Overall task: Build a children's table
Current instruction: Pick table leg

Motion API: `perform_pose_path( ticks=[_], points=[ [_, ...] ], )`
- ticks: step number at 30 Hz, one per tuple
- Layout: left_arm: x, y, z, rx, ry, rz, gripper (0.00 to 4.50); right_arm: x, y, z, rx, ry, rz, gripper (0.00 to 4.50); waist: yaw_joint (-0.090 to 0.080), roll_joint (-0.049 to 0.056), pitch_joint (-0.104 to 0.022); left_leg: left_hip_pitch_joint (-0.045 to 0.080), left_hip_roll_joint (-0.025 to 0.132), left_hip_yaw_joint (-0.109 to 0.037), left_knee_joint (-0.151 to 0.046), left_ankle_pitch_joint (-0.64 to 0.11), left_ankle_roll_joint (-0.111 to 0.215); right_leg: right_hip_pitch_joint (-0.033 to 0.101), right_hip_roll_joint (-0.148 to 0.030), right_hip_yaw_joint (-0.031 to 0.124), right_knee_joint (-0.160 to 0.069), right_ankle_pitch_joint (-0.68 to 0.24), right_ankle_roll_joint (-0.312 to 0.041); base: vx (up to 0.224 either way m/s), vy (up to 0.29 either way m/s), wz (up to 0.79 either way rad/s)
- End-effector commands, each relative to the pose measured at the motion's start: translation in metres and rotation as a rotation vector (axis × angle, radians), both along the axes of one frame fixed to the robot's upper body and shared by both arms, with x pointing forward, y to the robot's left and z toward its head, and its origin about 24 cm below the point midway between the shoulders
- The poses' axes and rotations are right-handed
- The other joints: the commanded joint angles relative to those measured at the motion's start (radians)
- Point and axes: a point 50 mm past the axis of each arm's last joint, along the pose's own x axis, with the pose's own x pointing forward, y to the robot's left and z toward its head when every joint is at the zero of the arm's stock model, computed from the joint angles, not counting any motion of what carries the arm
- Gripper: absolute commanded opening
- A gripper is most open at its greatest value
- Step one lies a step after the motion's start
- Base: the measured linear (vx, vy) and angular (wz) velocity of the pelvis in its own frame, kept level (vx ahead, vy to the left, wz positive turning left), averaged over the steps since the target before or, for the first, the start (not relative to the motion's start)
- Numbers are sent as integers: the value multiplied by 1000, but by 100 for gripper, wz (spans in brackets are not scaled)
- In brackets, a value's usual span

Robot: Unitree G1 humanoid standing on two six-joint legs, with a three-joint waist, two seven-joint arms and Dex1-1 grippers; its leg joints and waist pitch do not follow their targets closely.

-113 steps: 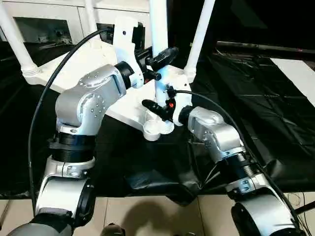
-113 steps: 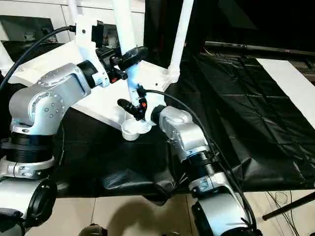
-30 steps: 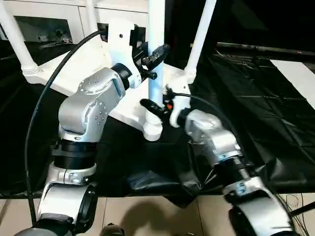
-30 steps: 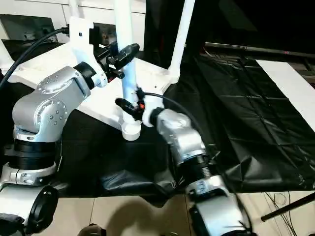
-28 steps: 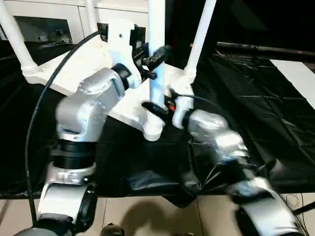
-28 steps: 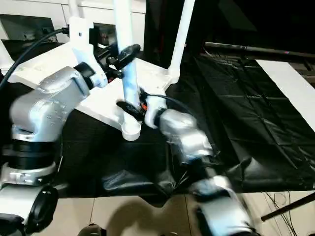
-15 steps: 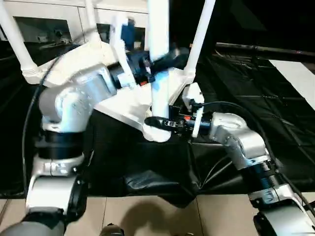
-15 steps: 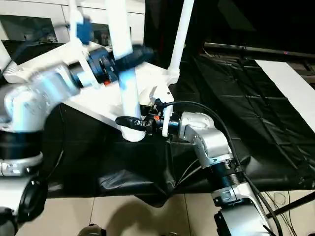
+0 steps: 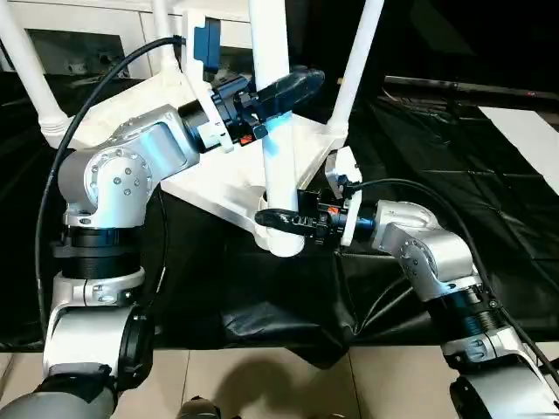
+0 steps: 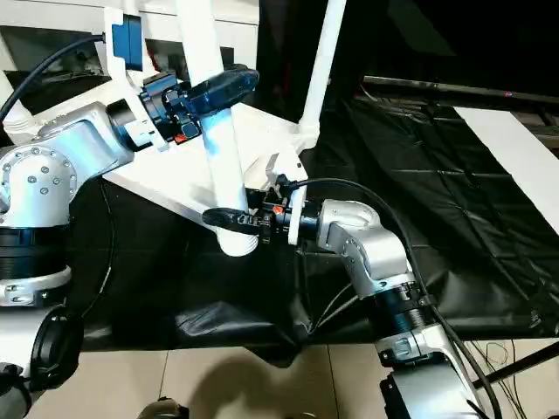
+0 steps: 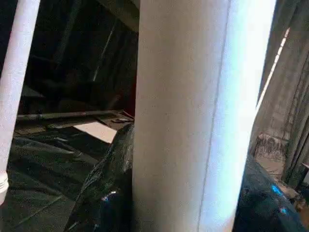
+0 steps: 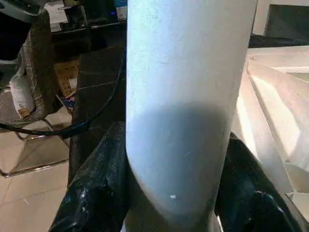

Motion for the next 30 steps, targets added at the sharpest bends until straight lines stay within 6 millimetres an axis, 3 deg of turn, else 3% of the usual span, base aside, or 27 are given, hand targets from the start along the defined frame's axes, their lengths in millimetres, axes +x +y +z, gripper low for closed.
perform_pose_path(
  ticks=[1,8,11,13,20,26,30],
  points=[
    [-1,-3,3,25,-24,-20,177,-2,-2,9,7,-46,11,244,0,9,-82,18,-10,11,-64,-261,-36,56,-37,27,-74,-234,-168,0,0,0],
    [-14,-9,-3,78,-37,-192,175,-3,-7,15,1,-15,68,305,2,9,-79,19,-9,12,-65,-272,-33,53,-39,28,-76,-273,-162,0,0,0],
    [-15,-8,-6,108,-42,-211,175,-5,-10,17,-25,14,133,308,2,0,-78,19,-8,11,-66,-270,-32,54,-39,27,-76,-278,-158,0,0,0],
    [-15,-8,-5,104,-44,-204,175,-6,-11,15,-62,19,159,308,4,3,-78,18,-8,12,-65,-263,-33,53,-40,28,-75,-274,-156,0,0,0],
    [-19,-9,-5,105,-54,-228,175,-8,-9,10,-100,62,185,308,4,-4,-80,16,-8,13,-64,-242,-35,54,-41,28,-72,-252,-163,0,0,0],
    [-21,-11,-6,103,-56,-236,175,-7,-6,9,-88,92,181,308,5,-4,-79,18,-8,12,-65,-260,-41,52,-43,28,-76,-293,-148,0,0,0],
    [-21,-12,-7,101,-55,-238,175,-7,-4,10,-80,96,186,308,4,-3,-80,18,-7,11,-65,-257,-44,52,-41,28,-73,-272,-153,0,0,0]
  ],
)
